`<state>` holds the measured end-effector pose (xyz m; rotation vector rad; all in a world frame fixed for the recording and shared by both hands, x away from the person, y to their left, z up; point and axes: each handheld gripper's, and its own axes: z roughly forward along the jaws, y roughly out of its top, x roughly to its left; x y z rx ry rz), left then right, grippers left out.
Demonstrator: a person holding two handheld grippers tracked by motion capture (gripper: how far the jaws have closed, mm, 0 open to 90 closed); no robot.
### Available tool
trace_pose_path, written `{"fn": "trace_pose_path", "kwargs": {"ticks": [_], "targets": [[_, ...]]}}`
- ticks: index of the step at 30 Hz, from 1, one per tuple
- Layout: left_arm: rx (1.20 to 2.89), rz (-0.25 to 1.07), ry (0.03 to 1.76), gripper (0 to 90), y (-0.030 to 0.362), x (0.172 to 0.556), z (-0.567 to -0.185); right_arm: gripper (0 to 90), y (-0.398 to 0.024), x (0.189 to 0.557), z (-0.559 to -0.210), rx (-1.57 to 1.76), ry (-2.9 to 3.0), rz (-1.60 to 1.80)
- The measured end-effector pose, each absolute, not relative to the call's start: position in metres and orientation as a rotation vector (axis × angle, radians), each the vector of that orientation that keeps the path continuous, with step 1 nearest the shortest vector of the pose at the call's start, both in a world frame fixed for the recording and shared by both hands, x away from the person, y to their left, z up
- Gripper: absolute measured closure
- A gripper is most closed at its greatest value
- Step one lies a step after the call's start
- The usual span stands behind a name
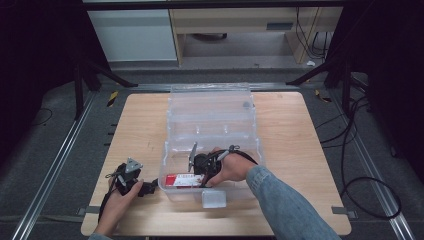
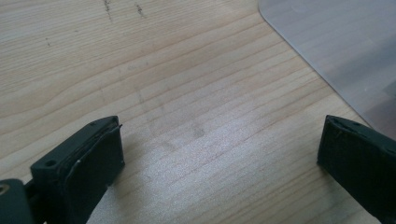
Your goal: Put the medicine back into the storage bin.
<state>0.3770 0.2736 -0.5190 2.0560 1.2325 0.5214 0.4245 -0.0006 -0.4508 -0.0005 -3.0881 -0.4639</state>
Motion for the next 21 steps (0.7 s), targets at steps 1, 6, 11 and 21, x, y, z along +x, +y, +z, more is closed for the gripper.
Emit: {"fn": "trace_pose_path", "kwargs": {"ticks": [1, 6, 11, 21], "targets": [[2.056, 0.521, 1.232, 0.0, 0.2736, 0.3770, -0.5190, 51.1, -0.0002, 0.4242, -0.4514, -0.004, -3.087, -0.454], [2.056, 0.521, 1.232, 0.0, 0.2736, 0.3770, -0.5190, 51.1, 0.0007, 0.4234, -0.4540, -0.011, -3.089, -0.437], [2.056, 0.522, 1.232, 0.0, 0.2736, 0.3770, -0.5190, 51.0, 0.0016, 0.4240, -0.4568, -0.012, -3.086, -0.431], [2.057, 0.522, 1.232, 0.0, 0.2736, 0.3770, -0.5190, 49.4, 0.0036, 0.4239, -0.4614, -0.024, -3.093, -0.398]]}}
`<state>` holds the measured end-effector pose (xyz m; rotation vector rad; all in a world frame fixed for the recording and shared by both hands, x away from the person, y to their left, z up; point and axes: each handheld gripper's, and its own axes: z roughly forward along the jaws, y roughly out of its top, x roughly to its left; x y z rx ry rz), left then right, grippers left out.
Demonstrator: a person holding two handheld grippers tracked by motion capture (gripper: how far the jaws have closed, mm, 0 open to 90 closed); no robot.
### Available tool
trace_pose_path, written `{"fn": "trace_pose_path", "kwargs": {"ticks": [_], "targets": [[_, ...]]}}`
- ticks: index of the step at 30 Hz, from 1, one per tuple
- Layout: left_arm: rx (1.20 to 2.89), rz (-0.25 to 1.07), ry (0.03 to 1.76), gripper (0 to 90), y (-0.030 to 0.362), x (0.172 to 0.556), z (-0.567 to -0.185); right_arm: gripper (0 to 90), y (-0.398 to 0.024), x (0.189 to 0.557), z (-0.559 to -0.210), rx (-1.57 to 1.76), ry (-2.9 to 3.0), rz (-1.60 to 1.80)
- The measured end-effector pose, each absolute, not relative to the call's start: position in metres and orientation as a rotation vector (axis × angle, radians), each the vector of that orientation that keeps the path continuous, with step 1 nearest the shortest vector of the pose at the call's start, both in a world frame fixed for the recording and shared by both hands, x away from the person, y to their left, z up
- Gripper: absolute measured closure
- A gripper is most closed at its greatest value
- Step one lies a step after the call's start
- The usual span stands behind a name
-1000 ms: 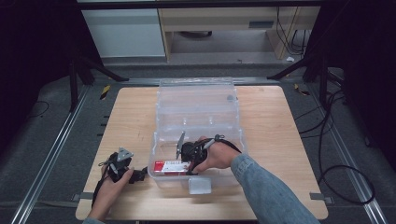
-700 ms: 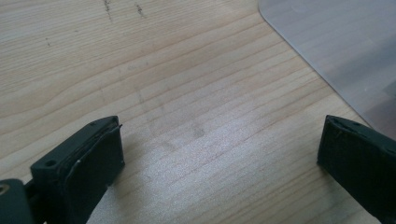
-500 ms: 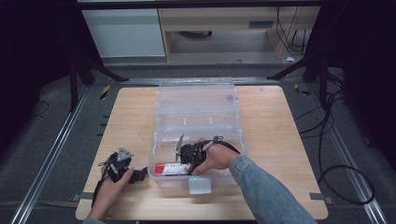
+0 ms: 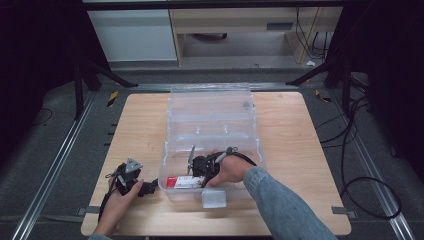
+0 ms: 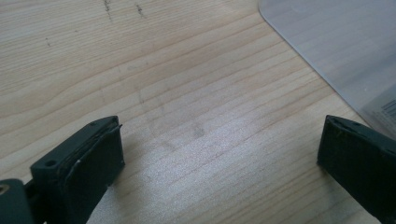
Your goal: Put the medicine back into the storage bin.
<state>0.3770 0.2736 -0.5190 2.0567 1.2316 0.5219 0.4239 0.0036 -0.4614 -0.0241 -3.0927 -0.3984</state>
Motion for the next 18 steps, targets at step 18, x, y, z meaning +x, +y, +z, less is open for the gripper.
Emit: {"fn": "trace_pose_path", "kwargs": {"ticks": [18], "targets": [[2.064, 0.509, 1.226, 8.0, 0.277, 0.374, -0.514, 69.0, -0.012, 0.417, -0.419, -0.135, -3.149, -0.685]]}}
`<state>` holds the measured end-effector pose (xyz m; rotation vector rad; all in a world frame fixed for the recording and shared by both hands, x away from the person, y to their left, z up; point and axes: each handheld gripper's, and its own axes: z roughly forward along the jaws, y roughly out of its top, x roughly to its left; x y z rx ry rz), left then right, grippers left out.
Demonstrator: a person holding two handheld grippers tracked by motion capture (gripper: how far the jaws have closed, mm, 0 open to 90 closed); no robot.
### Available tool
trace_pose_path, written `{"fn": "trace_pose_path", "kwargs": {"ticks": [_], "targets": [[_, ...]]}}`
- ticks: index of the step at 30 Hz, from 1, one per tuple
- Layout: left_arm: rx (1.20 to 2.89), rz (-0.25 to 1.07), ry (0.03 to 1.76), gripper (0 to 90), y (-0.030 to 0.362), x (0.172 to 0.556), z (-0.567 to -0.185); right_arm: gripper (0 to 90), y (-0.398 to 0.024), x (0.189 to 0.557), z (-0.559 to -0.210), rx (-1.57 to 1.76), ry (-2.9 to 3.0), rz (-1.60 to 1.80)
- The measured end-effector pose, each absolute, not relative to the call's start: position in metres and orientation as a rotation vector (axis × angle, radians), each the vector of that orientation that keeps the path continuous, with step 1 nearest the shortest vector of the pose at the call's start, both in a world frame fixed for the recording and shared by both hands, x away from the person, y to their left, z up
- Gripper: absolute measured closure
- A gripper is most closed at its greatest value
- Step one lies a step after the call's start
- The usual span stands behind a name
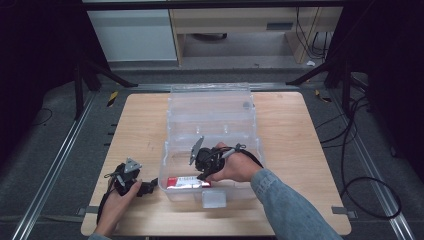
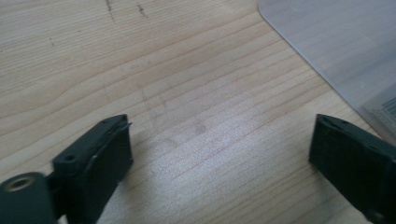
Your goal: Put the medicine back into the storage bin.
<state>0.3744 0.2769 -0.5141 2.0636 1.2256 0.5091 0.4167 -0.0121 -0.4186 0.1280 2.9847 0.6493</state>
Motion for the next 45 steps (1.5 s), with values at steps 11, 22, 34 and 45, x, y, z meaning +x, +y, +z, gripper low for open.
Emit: {"fn": "trace_pose_path", "kwargs": {"ticks": [11, 22, 34, 45], "targets": [[2.031, 0.554, 1.098, 10.5, 0.272, 0.357, -0.469, 65.9, -0.055, 0.407, -0.378, 0.272, 2.862, 0.800], [2.000, 0.563, 0.996, 22.0, 0.277, 0.337, -0.414, 54.5, -0.111, 0.406, -0.343, 0.429, 2.753, 0.890], [2.075, 0.506, 0.838, 27.8, 0.248, 0.327, -0.389, 43.6, -0.151, 0.431, -0.321, 0.591, 2.675, 0.807], [2.140, 0.455, 0.742, 32.0, 0.222, 0.320, -0.392, 58.9, -0.158, 0.451, -0.314, 0.595, 2.670, 0.734]]}}
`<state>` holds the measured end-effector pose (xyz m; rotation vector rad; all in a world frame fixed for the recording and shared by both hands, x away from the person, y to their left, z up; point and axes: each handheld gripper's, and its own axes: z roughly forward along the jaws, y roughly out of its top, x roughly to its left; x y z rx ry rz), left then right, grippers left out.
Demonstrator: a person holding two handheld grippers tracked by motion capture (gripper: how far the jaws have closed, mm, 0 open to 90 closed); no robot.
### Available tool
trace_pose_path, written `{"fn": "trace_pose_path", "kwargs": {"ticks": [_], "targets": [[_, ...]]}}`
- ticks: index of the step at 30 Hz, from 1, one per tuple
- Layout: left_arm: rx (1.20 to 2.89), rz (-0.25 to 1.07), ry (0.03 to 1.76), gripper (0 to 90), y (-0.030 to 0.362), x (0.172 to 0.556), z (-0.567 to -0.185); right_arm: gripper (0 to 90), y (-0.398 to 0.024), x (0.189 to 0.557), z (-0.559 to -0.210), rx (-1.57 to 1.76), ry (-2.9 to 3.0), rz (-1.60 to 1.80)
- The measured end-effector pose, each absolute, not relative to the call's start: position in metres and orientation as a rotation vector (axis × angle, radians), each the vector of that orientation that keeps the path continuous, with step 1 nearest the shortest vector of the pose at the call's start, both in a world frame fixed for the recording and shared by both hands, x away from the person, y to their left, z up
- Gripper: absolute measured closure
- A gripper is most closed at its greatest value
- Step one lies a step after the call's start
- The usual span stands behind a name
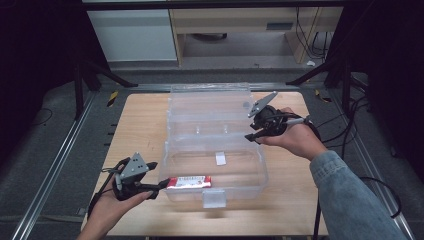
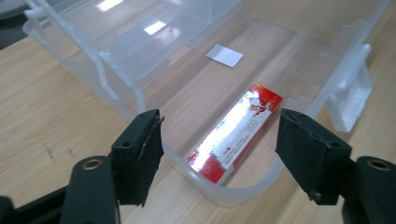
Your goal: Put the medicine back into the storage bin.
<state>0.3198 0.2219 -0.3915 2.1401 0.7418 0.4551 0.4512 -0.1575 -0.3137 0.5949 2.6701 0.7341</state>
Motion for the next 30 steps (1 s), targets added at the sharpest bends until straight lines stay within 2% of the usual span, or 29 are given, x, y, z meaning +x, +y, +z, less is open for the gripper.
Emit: {"fn": "trace_pose_path", "kwargs": {"ticks": [3, 7, 11, 16, 19, 30], "targets": [[2.162, 0.445, 0.720, 34.1, 0.216, 0.319, -0.393, 63.4, -0.155, 0.455, -0.310, 0.566, 2.676, 0.683], [2.173, 0.430, 0.699, 35.8, 0.210, 0.315, -0.395, 64.7, -0.152, 0.460, -0.305, 0.541, 2.664, 0.654], [2.201, 0.416, 0.673, 36.0, 0.206, 0.313, -0.398, 62.1, -0.147, 0.466, -0.303, 0.529, 2.657, 0.641], [2.208, 0.400, 0.656, 35.8, 0.203, 0.314, -0.407, 54.6, -0.137, 0.477, -0.303, 0.511, 2.633, 0.638], [2.230, 0.388, 0.632, 32.7, 0.199, 0.315, -0.414, 51.5, -0.131, 0.487, -0.305, 0.489, 2.624, 0.623], [2.251, 0.357, 0.622, 32.7, 0.195, 0.319, -0.423, 52.8, -0.117, 0.514, -0.316, 0.508, 2.645, 0.530]]}}
